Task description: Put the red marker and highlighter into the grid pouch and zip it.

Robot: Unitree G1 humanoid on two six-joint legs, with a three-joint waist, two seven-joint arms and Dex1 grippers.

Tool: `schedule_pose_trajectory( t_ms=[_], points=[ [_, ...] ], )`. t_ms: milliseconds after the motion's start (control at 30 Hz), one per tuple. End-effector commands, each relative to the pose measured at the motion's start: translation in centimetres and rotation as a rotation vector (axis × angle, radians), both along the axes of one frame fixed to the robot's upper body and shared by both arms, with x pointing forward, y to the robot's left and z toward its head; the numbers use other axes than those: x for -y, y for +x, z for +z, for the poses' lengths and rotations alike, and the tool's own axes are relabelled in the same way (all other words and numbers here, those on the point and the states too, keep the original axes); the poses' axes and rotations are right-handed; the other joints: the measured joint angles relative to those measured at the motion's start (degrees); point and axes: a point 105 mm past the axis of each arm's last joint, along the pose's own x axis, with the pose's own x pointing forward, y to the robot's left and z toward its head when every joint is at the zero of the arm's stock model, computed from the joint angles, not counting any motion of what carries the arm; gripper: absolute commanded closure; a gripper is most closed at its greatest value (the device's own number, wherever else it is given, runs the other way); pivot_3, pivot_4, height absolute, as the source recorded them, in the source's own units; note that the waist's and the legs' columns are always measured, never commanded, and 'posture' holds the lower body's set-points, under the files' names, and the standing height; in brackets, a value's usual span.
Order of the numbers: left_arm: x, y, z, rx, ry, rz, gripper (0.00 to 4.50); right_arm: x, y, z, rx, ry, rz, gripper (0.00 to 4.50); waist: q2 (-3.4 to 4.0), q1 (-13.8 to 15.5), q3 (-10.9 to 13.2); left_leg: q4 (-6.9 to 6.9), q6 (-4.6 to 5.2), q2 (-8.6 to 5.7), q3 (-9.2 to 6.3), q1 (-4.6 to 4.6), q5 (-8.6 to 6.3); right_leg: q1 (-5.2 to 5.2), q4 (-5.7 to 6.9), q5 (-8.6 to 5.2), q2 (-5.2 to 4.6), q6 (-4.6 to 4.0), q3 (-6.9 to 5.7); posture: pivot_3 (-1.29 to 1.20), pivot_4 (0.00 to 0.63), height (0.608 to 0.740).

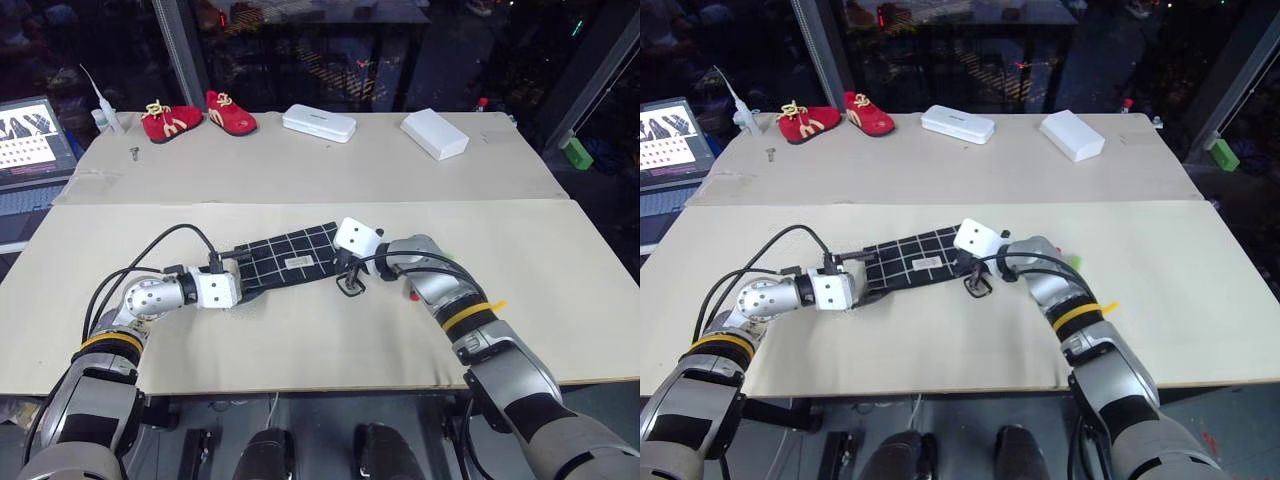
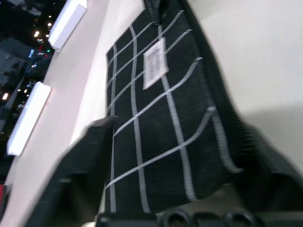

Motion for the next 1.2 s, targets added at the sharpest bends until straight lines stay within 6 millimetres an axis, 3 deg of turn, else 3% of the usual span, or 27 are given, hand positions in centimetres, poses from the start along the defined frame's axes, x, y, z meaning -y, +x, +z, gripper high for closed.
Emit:
schedule_pose_trajectory(
  t_ms=[33,233,300,367,400,467,533,667,767,867,933,1100,1200],
  points=[
    [1.1,0.0,1.3,0.042,-0.035,-0.058,2.57,0.5,0.4,0.8,0.020,0.007,-0.014,4.50,0.00,0.00,0.00,0.00,0.00,0.00,0.00,0.00,0.00,0.00,0.00,0.00,-0.01,0.00,0.00,0.00,0.150,0.740],
    [1.5,-0.3,0.8,0.007,-0.046,-0.079,4.45,0.5,0.5,1.0,0.019,0.011,-0.010,4.50,0.00,-0.01,0.00,0.00,0.00,0.00,0.00,0.02,0.00,0.01,0.00,0.00,0.00,0.00,0.00,0.00,0.150,0.740],
    [1.5,-0.4,0.6,-0.019,-0.051,-0.081,4.45,0.4,0.4,1.1,0.010,0.037,-0.007,4.50,0.00,-0.01,0.00,0.00,0.00,0.00,0.00,0.00,0.00,0.01,0.00,0.00,-0.01,0.00,0.00,0.00,0.150,0.740],
    [1.4,-0.7,-0.2,-0.077,-0.047,-0.076,4.45,0.2,0.6,2.3,-0.047,0.172,-0.043,4.50,0.00,-0.01,0.00,0.00,0.00,-0.01,-0.01,0.00,0.00,0.01,-0.01,0.00,-0.01,0.00,-0.01,0.00,0.150,0.740],
    [1.3,-0.7,-0.4,-0.100,-0.050,-0.071,4.50,0.1,0.6,2.7,-0.083,0.231,-0.051,3.91,0.00,-0.03,0.00,0.00,0.00,0.00,-0.01,-0.01,0.00,0.00,-0.01,0.00,0.00,0.00,-0.01,0.00,0.150,0.740],
    [1.1,-0.8,-0.8,-0.139,-0.052,-0.056,4.50,0.0,0.5,4.0,-0.115,0.308,-0.046,3.48,0.00,-0.04,0.00,0.00,0.00,0.01,-0.01,-0.01,0.00,0.01,0.00,0.00,0.00,0.00,-0.01,0.00,0.150,0.740],
    [0.8,-0.8,-0.8,-0.165,-0.076,-0.033,4.50,0.3,0.2,5.6,-0.134,0.372,-0.025,2.76,0.00,-0.15,0.00,0.00,0.00,0.01,-0.03,-0.01,0.00,0.01,0.00,0.00,0.00,0.00,0.00,0.00,0.150,0.740],
    [0.0,-0.6,-0.4,-0.186,-0.168,0.044,4.50,2.2,-0.9,10.3,-0.215,0.565,-0.010,1.42,0.00,-0.20,0.00,0.00,0.01,0.04,-0.23,-0.02,-0.01,-0.03,0.00,0.00,-0.01,0.00,0.02,0.00,0.150,0.740],
    [-0.5,-0.4,0.4,-0.197,-0.280,0.125,4.50,4.7,-2.1,11.9,-0.204,0.576,-0.031,1.42,0.00,-0.01,0.00,0.00,0.03,0.05,-0.44,-0.06,-0.02,-0.03,-0.02,0.00,-0.03,0.00,0.01,0.00,0.150,0.740],
    [-0.5,-0.4,0.8,-0.217,-0.370,0.182,4.50,6.6,-2.5,10.9,-0.193,0.526,-0.111,1.42,0.00,0.10,0.00,-0.01,0.04,0.04,-0.45,-0.05,-0.03,-0.01,-0.06,0.00,-0.07,0.00,-0.01,0.00,0.150,0.740],
    [-0.3,-0.5,1.2,-0.225,-0.425,0.217,4.50,7.2,-2.6,8.9,-0.211,0.477,-0.190,1.42,-0.01,0.11,0.00,0.00,0.03,0.03,-0.45,-0.02,-0.03,0.03,-0.07,0.00,-0.09,0.00,-0.01,0.00,0.150,0.740],
    [0.9,-0.7,0.7,-0.256,-0.438,0.238,4.50,6.5,-2.1,6.0,-0.224,0.446,-0.305,1.42,0.00,-0.18,0.00,0.00,0.01,0.00,-0.37,0.07,-0.01,-0.03,-0.11,0.00,-0.10,0.00,0.12,0.00,0.150,0.740],
    [1.6,-0.7,0.3,-0.274,-0.440,0.241,4.50,5.4,-1.4,5.4,-0.214,0.455,-0.343,1.42,0.00,-0.29,0.00,0.00,0.01,0.01,-0.34,0.11,-0.01,-0.04,-0.10,0.00,0.00,0.00,0.18,0.00,0.150,0.740]
  ],
)
